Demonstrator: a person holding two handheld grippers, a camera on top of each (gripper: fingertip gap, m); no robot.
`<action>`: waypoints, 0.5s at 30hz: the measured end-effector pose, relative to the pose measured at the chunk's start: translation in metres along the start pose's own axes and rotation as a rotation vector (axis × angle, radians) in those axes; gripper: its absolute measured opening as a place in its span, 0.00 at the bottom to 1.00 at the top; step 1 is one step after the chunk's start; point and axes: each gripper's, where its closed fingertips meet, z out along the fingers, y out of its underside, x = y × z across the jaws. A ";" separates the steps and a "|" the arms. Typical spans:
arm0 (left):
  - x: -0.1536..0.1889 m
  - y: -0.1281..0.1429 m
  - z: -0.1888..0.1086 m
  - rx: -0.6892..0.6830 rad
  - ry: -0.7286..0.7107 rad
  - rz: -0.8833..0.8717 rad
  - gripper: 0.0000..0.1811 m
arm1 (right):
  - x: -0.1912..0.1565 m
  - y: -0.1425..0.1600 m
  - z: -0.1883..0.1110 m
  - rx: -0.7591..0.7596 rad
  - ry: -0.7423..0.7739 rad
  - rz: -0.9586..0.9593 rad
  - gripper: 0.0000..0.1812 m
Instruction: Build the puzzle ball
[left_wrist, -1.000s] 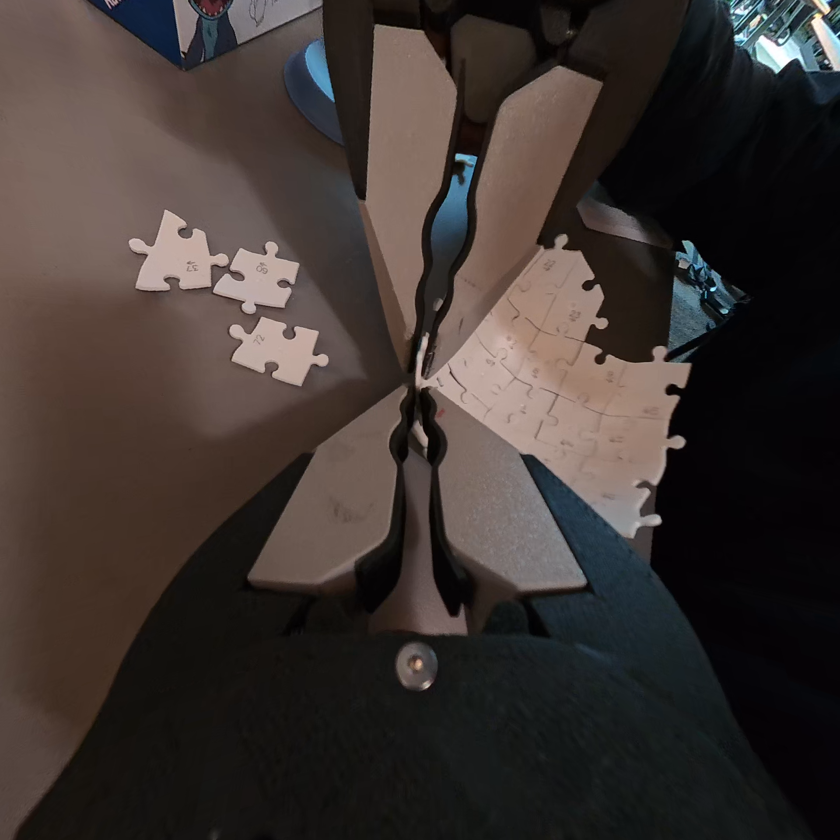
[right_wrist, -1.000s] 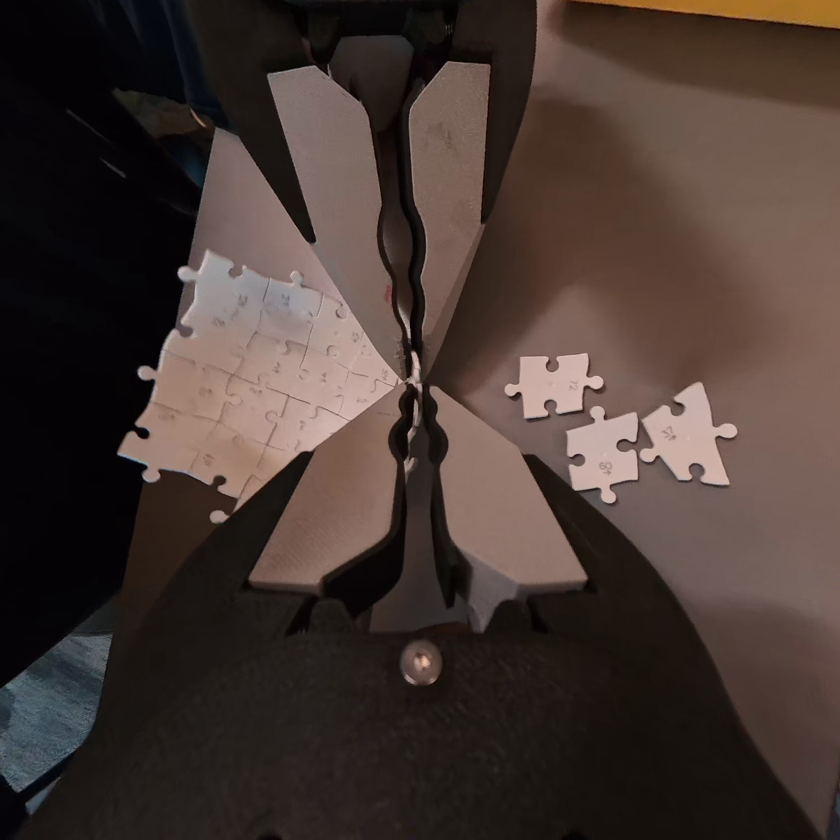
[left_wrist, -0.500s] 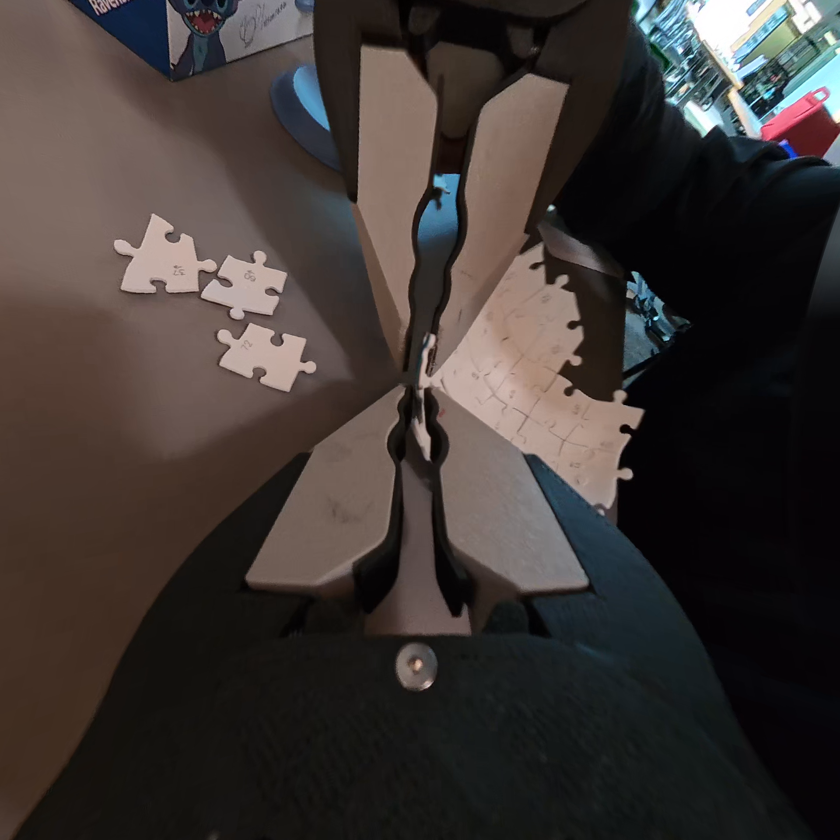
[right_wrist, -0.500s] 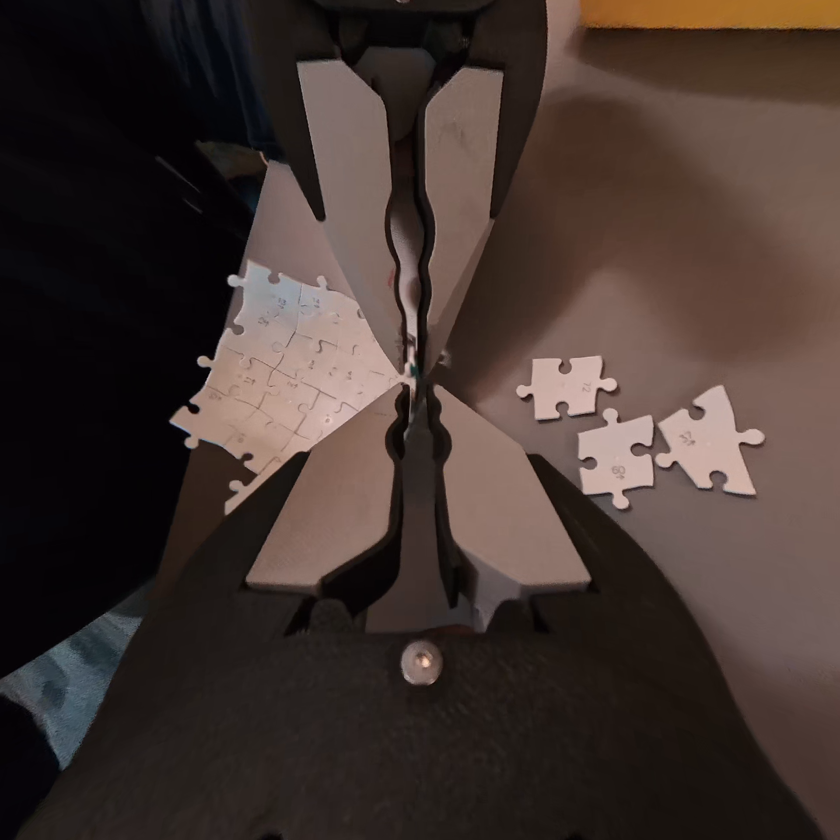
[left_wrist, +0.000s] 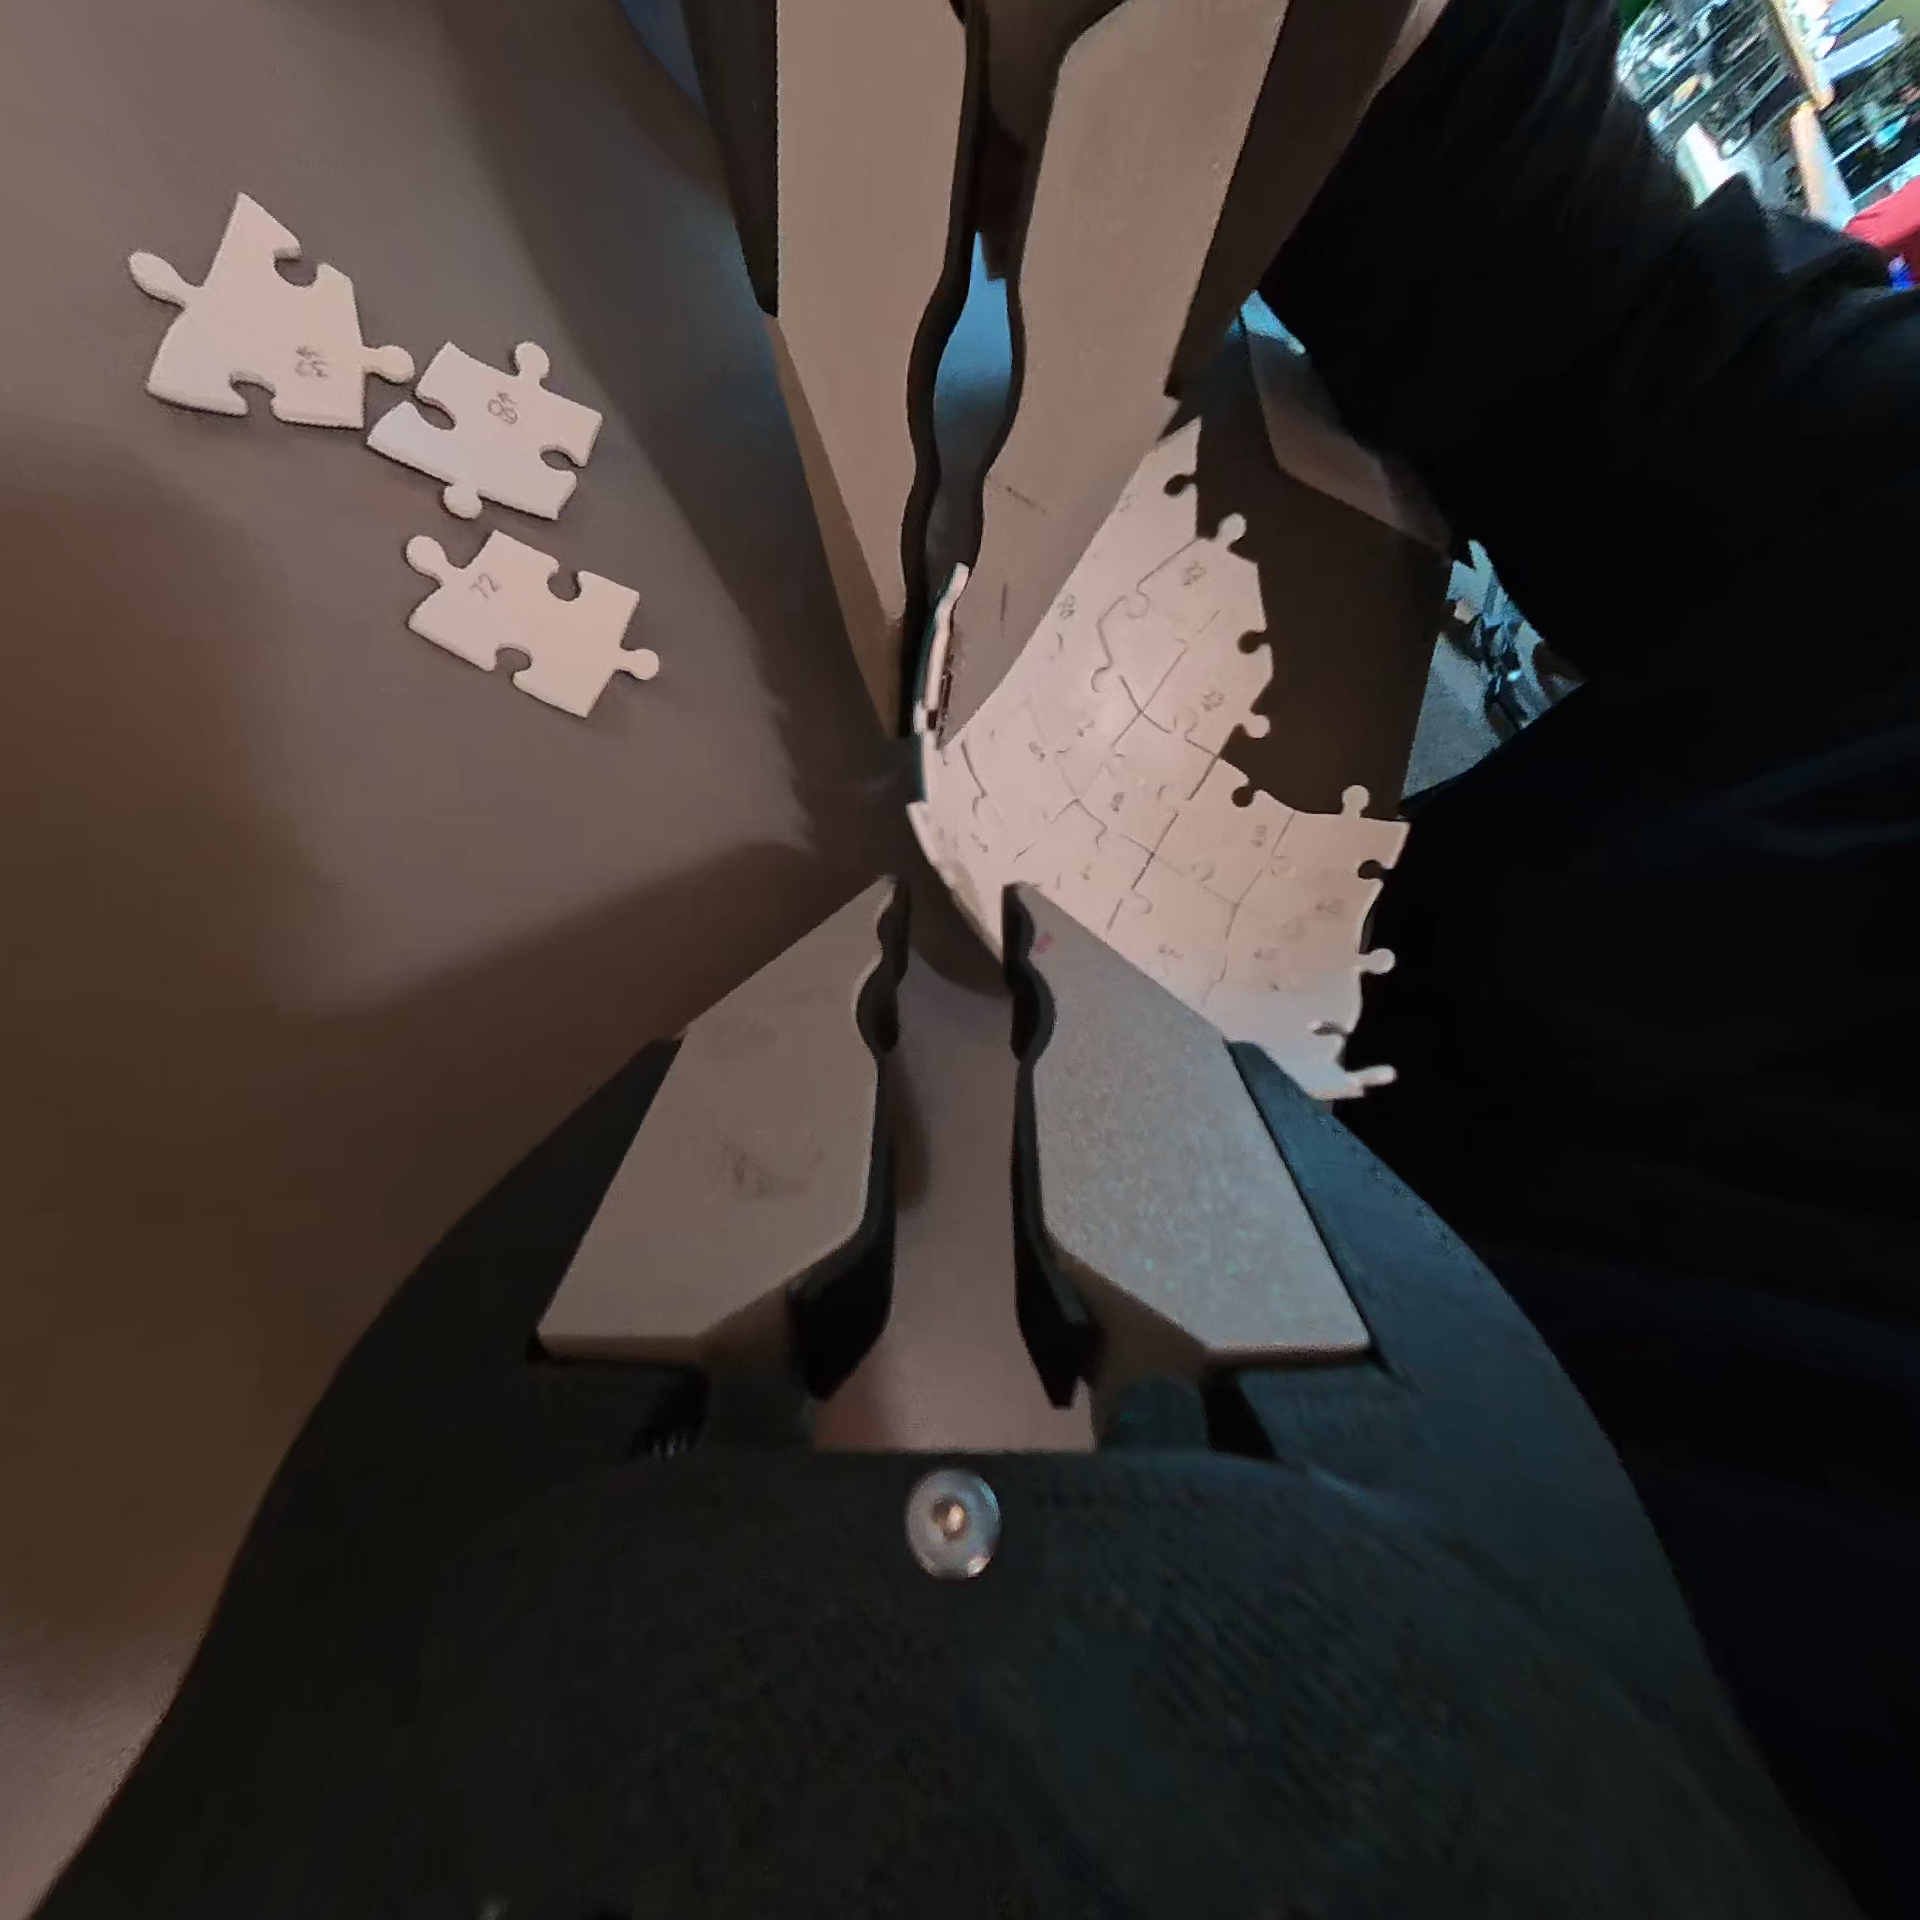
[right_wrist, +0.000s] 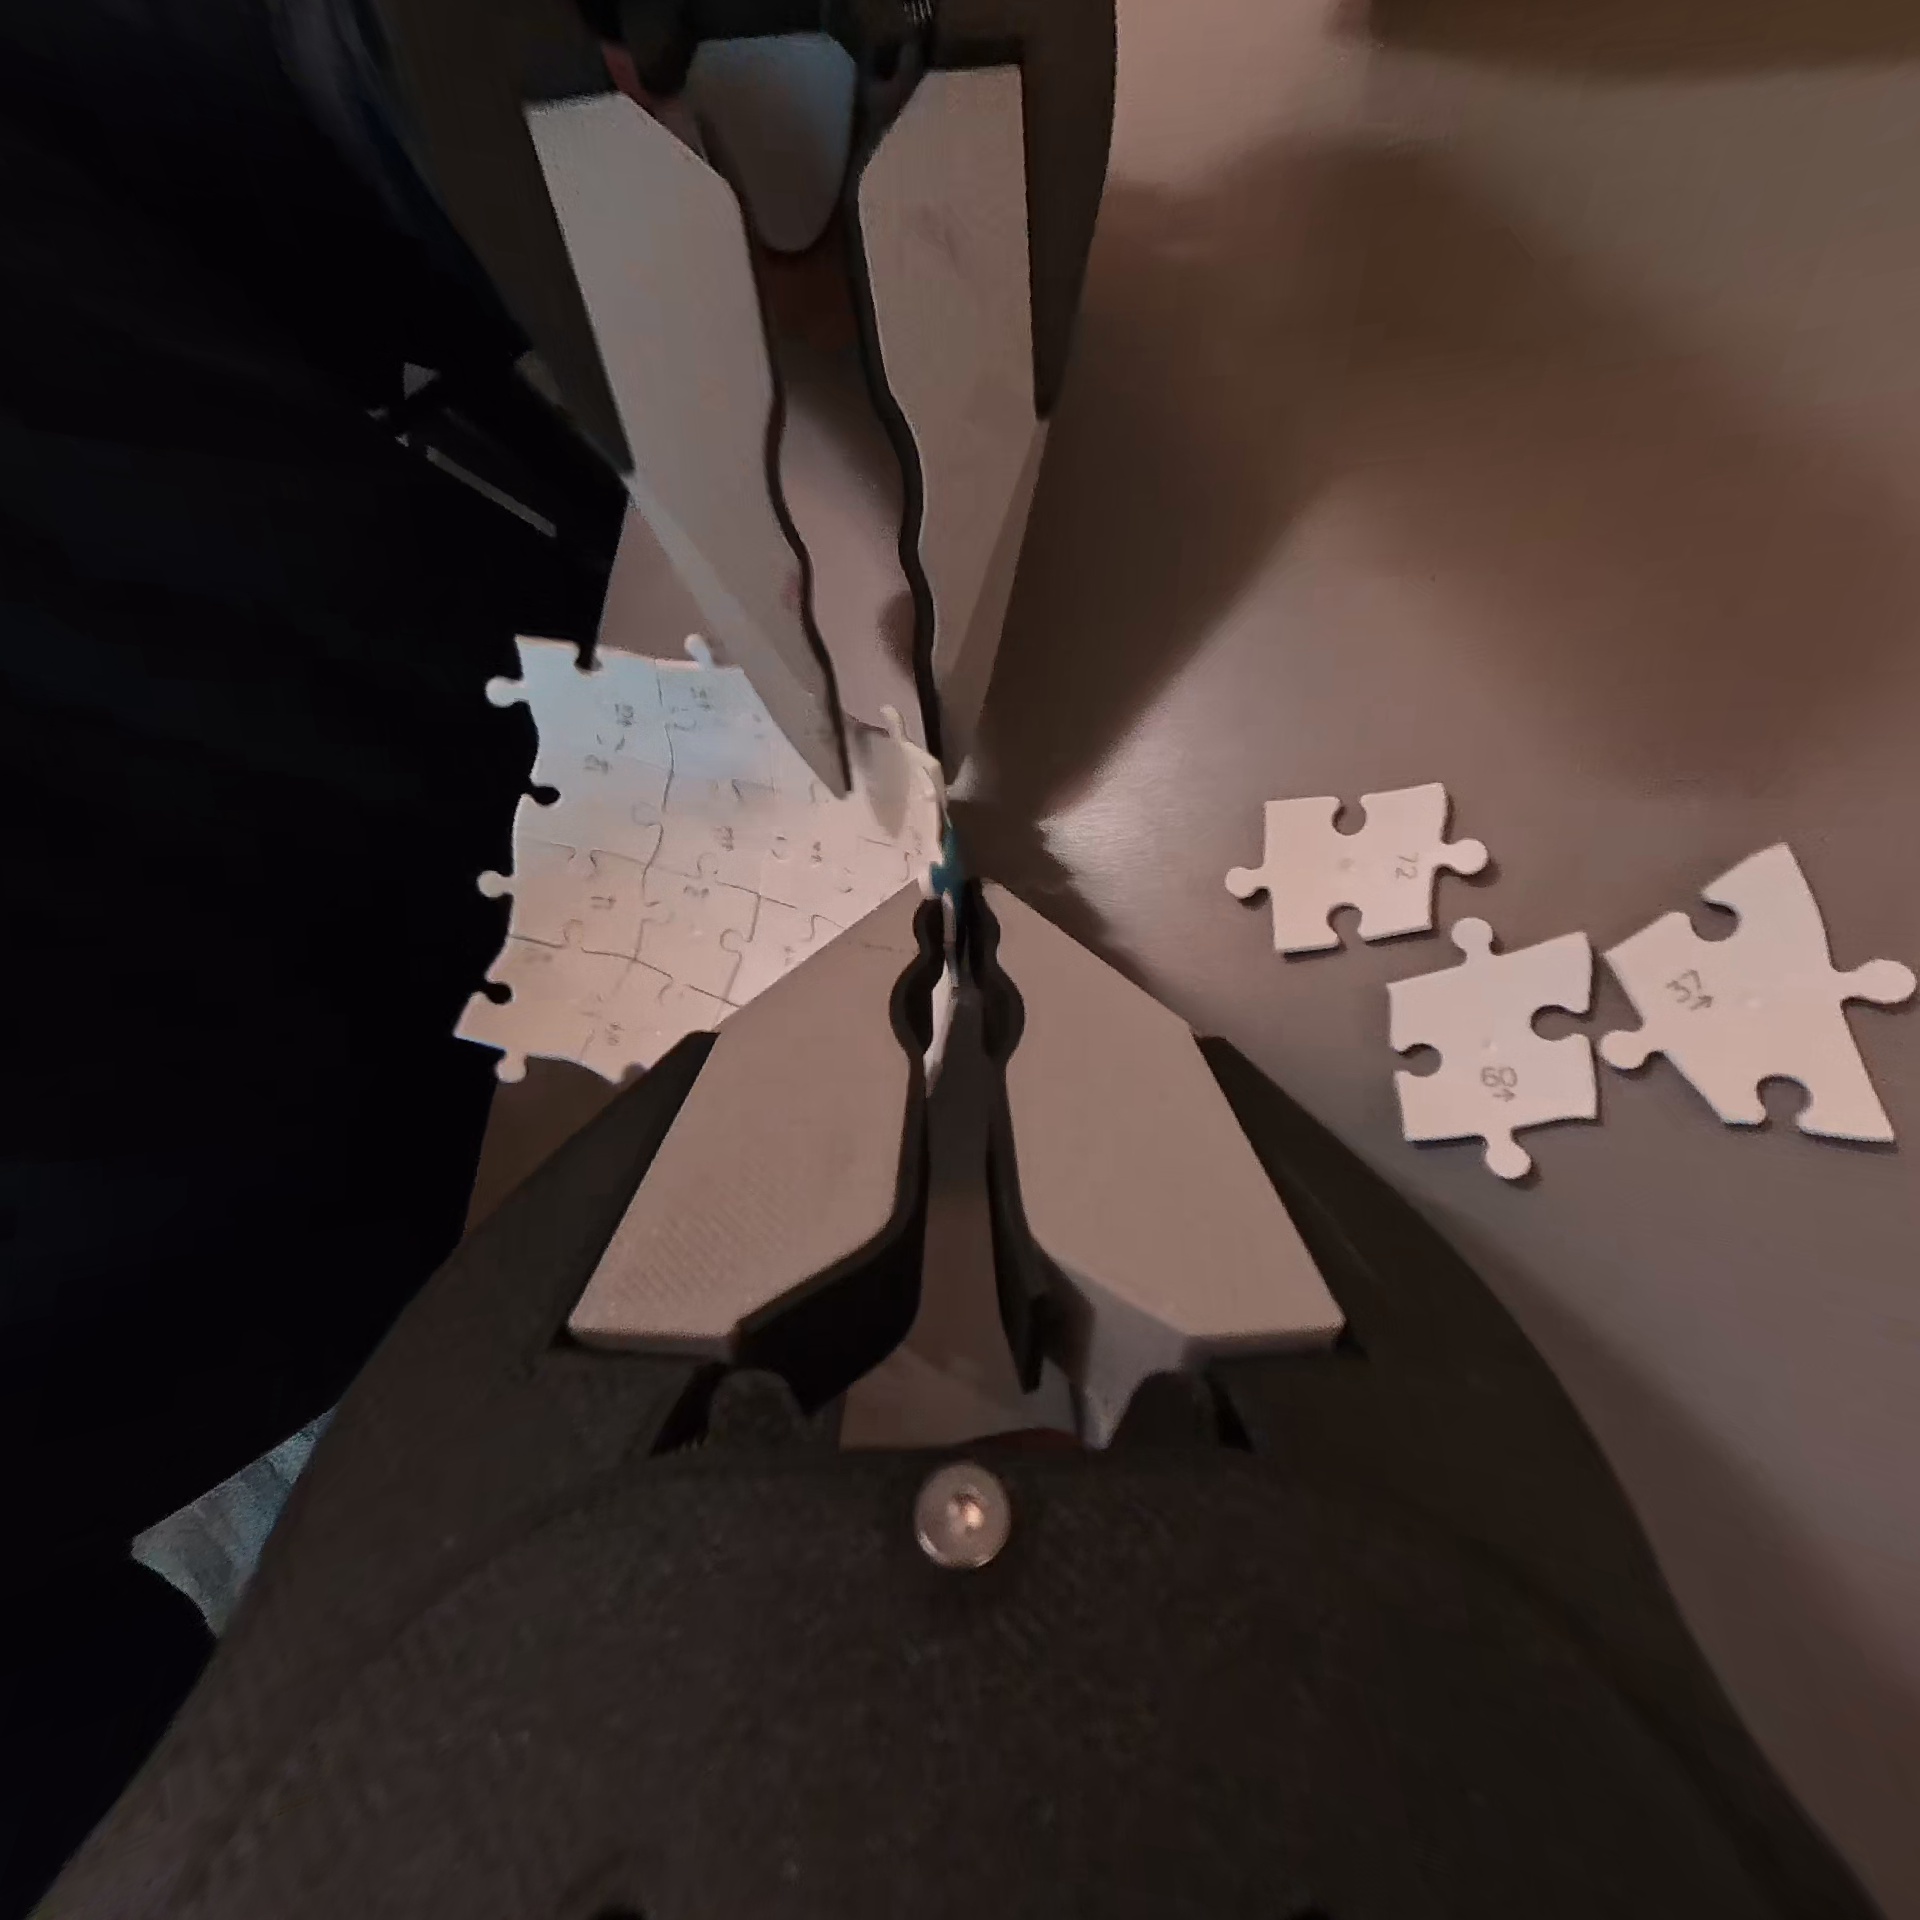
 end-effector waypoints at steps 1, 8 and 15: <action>0.001 0.002 0.002 -0.018 0.005 -0.004 0.07 | -0.002 0.000 0.001 0.003 -0.004 -0.002 0.00; 0.003 0.006 0.010 -0.037 -0.039 0.021 0.02 | -0.007 0.003 0.003 0.000 -0.019 0.023 0.00; 0.003 0.006 0.010 -0.008 -0.065 0.034 0.02 | -0.009 0.003 0.005 -0.016 0.016 0.002 0.00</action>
